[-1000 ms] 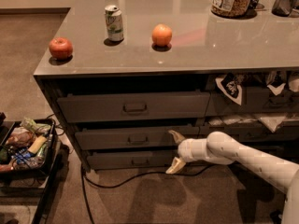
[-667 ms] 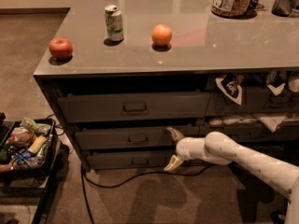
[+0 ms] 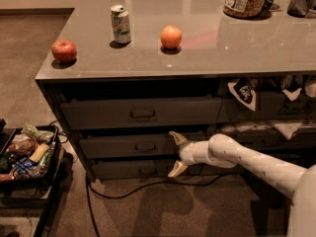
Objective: Open middle drawer
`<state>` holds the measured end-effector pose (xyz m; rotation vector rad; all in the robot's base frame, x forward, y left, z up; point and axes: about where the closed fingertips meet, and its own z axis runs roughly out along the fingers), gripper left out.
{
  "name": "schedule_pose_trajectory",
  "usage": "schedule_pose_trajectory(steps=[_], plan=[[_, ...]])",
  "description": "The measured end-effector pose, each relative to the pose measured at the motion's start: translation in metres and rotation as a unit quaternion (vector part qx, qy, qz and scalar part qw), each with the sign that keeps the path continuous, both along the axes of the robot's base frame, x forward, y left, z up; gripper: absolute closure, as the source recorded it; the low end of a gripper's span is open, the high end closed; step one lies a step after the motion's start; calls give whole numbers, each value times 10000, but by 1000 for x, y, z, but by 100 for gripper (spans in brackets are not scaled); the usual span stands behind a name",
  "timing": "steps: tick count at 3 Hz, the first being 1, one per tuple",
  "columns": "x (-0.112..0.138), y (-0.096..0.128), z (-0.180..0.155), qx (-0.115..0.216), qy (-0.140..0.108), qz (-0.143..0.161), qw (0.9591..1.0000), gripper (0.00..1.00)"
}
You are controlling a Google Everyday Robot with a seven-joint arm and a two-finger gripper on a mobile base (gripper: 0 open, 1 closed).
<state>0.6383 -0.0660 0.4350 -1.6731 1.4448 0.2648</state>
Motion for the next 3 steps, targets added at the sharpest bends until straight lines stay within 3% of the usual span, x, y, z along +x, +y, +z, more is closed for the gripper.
schedule_pose_trajectory(steps=[1,3], plan=[[9,2,-12,-30,237,-5,9997,0],[3,0,-12,-134,106,-83,9998,0]])
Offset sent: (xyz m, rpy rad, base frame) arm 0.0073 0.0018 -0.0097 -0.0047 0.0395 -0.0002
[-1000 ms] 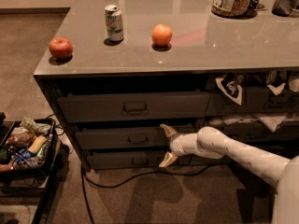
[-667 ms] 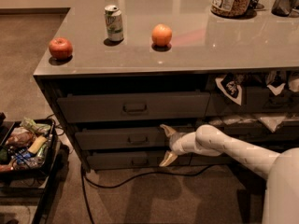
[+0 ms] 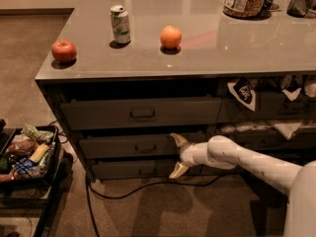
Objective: Open middle drawer
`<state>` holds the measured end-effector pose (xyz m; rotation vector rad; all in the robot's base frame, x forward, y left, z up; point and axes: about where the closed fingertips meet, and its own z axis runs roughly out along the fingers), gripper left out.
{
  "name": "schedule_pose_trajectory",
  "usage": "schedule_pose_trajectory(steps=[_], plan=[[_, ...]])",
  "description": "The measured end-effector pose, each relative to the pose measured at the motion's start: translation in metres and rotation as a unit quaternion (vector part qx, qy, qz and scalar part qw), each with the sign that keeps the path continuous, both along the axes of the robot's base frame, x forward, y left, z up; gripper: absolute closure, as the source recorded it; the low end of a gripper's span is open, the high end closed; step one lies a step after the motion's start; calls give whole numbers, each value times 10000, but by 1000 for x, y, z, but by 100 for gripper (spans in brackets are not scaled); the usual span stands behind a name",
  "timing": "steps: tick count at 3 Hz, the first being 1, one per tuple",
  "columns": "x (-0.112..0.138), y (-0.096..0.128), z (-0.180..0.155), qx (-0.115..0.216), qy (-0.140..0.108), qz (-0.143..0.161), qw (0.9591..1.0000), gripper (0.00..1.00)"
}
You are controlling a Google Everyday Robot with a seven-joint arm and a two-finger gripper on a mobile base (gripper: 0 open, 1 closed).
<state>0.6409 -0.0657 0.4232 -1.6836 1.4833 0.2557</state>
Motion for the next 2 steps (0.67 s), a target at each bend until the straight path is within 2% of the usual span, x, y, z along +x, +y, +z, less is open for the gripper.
schedule_pose_trajectory(steps=[1,2], plan=[[4,6,1,197,-262,-15,9995,0],[18,14,9,134,-461,137,9988,0]])
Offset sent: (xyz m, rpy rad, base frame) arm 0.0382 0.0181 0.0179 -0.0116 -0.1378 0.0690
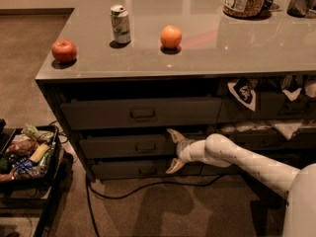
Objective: Open middle drawer
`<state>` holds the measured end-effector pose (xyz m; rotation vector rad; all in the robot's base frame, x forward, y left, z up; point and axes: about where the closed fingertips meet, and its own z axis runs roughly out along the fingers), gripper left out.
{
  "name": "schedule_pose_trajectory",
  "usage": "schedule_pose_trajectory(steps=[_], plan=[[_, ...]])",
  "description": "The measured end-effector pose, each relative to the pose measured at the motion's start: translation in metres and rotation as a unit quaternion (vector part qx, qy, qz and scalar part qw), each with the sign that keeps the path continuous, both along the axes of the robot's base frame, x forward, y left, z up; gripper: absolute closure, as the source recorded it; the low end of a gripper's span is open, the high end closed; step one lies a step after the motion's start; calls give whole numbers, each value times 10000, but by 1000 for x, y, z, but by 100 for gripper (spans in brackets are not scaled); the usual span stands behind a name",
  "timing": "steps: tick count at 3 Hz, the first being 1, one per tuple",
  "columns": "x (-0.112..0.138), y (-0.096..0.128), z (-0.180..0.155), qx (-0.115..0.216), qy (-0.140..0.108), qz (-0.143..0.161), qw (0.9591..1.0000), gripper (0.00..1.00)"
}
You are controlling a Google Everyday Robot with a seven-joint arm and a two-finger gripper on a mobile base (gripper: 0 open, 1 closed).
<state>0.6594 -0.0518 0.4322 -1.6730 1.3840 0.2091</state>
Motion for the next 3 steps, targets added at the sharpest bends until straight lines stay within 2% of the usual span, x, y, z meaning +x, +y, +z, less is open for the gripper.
schedule_pose_trajectory(steps=[1,2,3], plan=[[0,0,0,-3,5,1,10000,0],[-7,0,-3,-348,108,-152,9992,0],[-9,2,7,-681,-56,-492,9965,0]])
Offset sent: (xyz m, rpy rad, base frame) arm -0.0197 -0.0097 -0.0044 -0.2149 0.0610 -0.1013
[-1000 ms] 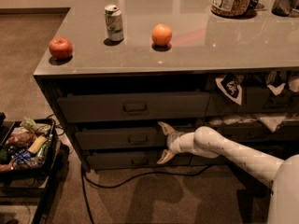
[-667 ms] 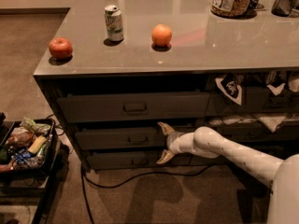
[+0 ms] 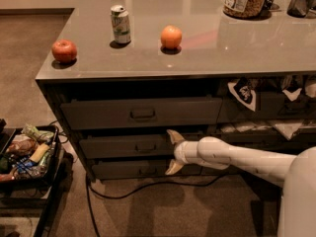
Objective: Open middle drawer
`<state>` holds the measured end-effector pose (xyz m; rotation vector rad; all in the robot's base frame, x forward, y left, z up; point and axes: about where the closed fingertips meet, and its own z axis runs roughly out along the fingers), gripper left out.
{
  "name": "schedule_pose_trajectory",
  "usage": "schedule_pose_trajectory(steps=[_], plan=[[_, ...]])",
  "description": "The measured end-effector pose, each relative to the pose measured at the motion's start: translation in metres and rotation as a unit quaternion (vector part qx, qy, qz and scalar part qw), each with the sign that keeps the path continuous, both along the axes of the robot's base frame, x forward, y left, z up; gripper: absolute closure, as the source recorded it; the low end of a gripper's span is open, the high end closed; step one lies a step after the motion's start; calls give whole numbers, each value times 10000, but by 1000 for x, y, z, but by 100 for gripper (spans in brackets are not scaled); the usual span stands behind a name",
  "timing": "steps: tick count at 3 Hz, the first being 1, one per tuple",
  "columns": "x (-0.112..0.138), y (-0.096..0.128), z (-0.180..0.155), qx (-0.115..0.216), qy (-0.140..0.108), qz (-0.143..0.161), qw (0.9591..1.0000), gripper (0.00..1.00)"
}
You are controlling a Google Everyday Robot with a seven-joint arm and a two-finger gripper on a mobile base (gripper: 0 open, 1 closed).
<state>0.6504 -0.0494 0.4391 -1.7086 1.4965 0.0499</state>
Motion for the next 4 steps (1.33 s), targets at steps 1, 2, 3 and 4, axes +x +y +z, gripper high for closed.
schedule_pose_trajectory(steps=[1,2,3,4], plan=[[0,0,0,1,1,5,10000,0],[8,-7,1,97,-165,70,9998,0],[22,-17,3,56,-311,41,9995,0],[32,-24,2,-72,-355,-12,9993,0]])
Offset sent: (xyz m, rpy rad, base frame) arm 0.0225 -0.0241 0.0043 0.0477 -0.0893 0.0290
